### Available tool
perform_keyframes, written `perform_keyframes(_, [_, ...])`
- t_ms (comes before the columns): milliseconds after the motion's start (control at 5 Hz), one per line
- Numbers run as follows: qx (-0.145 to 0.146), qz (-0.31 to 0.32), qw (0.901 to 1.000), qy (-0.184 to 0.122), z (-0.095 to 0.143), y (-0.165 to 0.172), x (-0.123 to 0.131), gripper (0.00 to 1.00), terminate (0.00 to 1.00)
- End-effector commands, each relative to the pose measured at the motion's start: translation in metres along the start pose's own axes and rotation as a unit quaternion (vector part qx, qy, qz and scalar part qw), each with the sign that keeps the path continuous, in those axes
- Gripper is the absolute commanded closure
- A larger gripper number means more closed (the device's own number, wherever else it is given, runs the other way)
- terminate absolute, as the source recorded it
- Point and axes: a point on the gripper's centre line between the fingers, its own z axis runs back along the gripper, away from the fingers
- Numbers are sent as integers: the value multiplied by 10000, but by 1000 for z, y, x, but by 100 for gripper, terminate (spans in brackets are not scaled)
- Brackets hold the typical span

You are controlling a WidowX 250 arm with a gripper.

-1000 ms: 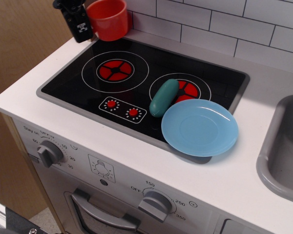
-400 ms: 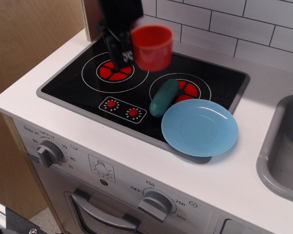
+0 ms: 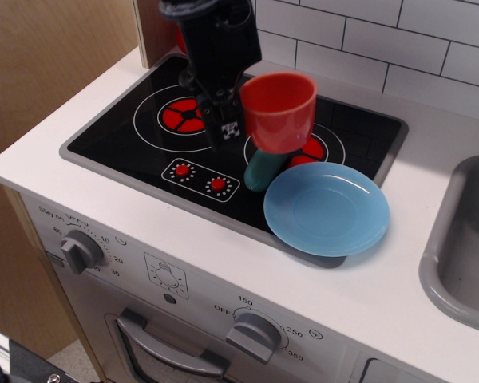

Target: Put cup on plate

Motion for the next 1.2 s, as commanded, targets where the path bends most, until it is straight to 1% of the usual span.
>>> perform_keyframes(0, [44,32,9999,157,-6,-11,20,100,0])
perform_keyframes(200, [-23,-20,9999,149,-14,-17,22,100,0])
perform_keyframes(400, [88,-80,9999,118,-27,-22,23,100,0])
perform_keyframes(800, [290,-60,9996,3,-34,-19,25,100,0])
perform_keyframes(1000, [334,-11,9994,-11,-34,-18,28,0,0])
